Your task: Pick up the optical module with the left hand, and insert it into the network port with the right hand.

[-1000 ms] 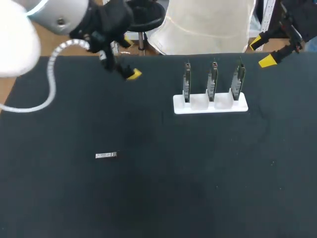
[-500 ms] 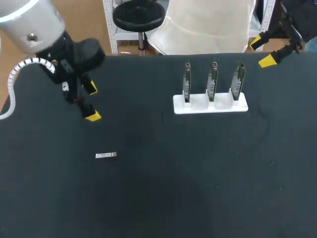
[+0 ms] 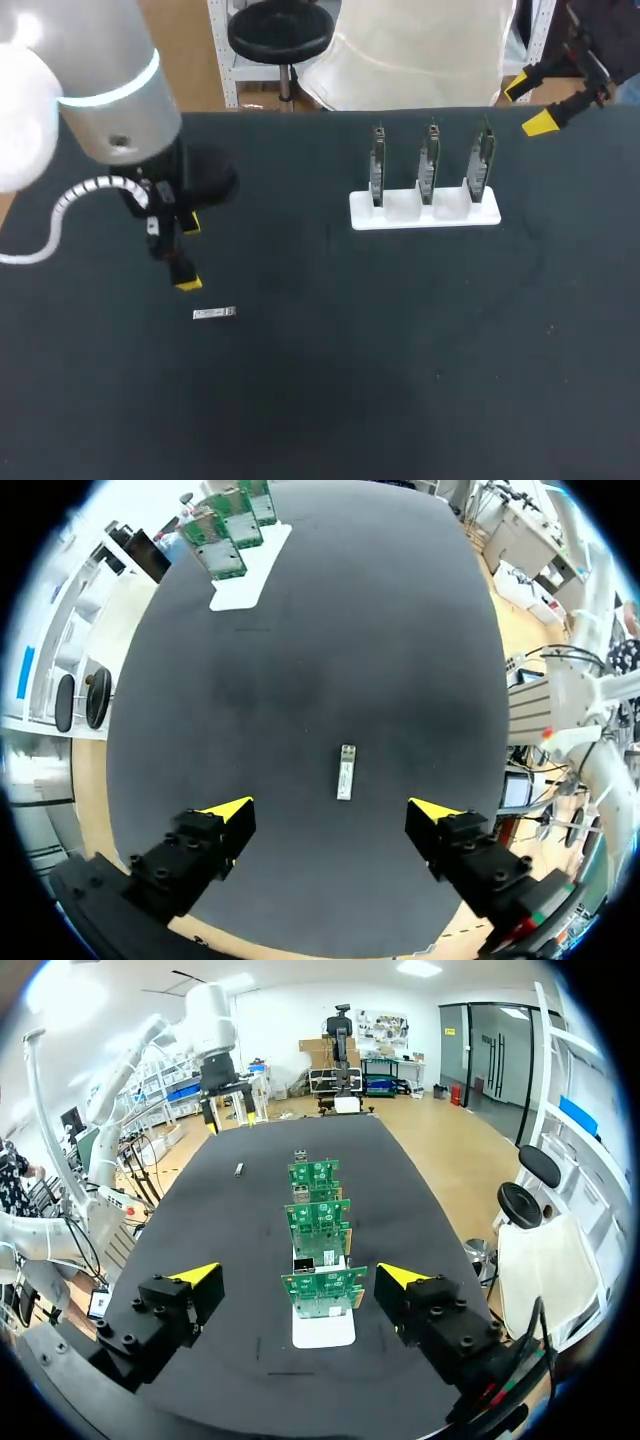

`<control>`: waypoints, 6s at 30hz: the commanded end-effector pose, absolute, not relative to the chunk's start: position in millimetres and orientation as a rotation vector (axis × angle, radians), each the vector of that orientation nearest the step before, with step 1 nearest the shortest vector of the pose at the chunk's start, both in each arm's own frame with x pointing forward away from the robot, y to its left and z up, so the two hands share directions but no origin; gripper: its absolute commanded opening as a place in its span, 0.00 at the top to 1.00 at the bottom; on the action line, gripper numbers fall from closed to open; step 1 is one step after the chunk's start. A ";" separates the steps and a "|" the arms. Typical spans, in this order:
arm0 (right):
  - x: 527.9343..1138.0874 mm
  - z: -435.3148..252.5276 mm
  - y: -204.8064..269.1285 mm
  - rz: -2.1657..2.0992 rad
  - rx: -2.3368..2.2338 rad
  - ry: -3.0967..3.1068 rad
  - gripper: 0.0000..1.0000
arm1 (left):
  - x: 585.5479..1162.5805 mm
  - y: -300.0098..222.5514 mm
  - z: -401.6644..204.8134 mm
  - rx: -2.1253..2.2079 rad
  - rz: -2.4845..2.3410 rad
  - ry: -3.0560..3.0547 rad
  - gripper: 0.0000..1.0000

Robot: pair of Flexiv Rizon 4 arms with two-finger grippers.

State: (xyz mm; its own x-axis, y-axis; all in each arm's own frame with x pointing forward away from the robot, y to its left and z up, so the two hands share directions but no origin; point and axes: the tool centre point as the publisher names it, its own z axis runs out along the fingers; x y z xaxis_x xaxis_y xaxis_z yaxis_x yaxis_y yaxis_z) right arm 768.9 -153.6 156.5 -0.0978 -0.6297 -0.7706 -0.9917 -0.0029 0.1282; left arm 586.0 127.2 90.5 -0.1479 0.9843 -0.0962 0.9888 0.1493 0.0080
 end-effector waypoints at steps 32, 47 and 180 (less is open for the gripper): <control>766.4 156.6 -153.5 0.927 -1.670 1.774 0.00 | 559.8 126.7 7.3 2.014 -0.119 2.396 0.00; 766.4 156.6 -153.5 0.927 -1.670 1.774 0.00 | 553.7 121.9 -9.2 2.011 -0.155 2.399 0.00; 766.4 156.6 -153.5 0.927 -1.670 1.774 0.00 | 792.7 -248.2 204.6 1.255 -1.124 1.298 1.00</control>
State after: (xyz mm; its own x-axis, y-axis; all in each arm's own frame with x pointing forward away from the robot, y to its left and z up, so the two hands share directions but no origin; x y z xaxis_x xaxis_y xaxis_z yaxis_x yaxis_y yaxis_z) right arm 768.9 -153.6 156.5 -0.0978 -0.6297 -0.7706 -0.9918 -0.0027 0.1281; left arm 785.4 -241.9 209.1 0.0028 0.1089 -0.9941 0.9988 0.0484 0.0081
